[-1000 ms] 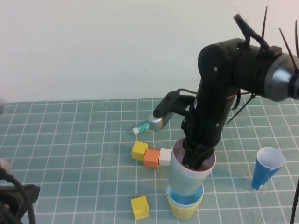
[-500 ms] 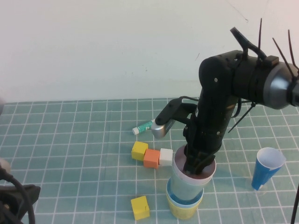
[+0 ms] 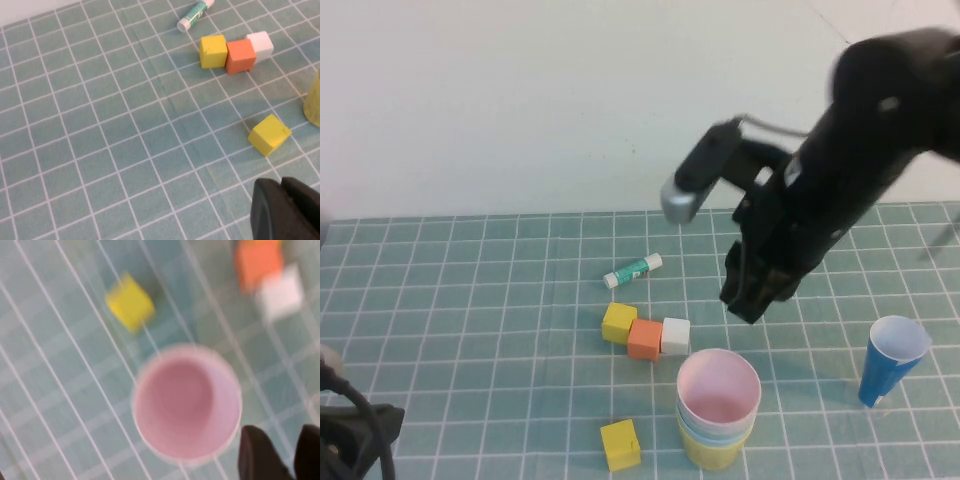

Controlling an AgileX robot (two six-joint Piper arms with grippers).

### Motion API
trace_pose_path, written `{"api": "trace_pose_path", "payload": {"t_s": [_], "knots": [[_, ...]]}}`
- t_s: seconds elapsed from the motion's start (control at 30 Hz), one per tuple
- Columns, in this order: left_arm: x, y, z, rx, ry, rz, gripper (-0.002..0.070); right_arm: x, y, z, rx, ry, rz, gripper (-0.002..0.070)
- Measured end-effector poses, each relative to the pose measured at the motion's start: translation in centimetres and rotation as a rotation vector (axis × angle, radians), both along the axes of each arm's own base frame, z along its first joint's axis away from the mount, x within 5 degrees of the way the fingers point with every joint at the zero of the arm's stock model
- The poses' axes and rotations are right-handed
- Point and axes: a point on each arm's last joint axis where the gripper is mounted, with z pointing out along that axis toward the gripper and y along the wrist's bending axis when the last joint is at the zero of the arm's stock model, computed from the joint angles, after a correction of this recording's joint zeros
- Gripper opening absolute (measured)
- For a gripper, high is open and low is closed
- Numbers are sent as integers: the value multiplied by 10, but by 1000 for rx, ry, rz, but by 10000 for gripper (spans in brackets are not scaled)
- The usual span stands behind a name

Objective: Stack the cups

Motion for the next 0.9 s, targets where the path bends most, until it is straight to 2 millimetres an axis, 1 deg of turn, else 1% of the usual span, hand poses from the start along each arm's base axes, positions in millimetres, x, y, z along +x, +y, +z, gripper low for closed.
{"api": "trace_pose_path", "payload": {"t_s": [0.03,0.13,0.17,0.23,0.3,0.33,0.37,0.47,0.53,0.6,0.7,0.9], "knots": [[0,0,0,-2,0,-3,-3,-7,-2,12,51,-37,6,160],[-5,2,3,-29,-8,-11,-3,-40,-12,48,207,-151,60,116],[-8,4,4,-40,-18,-17,-3,-55,-17,59,260,-199,78,96],[-14,8,8,-64,-50,-27,-3,-77,-27,70,334,-267,105,68],[-18,13,11,-83,-80,-31,-3,-99,-43,76,390,-337,104,41],[-22,16,14,-102,-99,-32,-3,-106,-48,75,401,-354,97,31],[-25,18,15,-113,-112,-32,-3,-119,-58,76,426,-390,87,20],[-32,25,19,-145,-152,-34,-3,-150,-82,74,485,-464,62,6],[-34,27,20,-155,-163,-34,-3,-171,-99,72,525,-517,49,2],[-35,27,20,-155,-166,-34,-3,-190,-114,66,556,-567,37,0],[-35,27,20,-153,-165,-34,-3,-213,-132,55,595,-628,24,-1],[-35,27,20,-152,-166,-36,-3,-251,-160,45,682,-749,21,-1]]}}
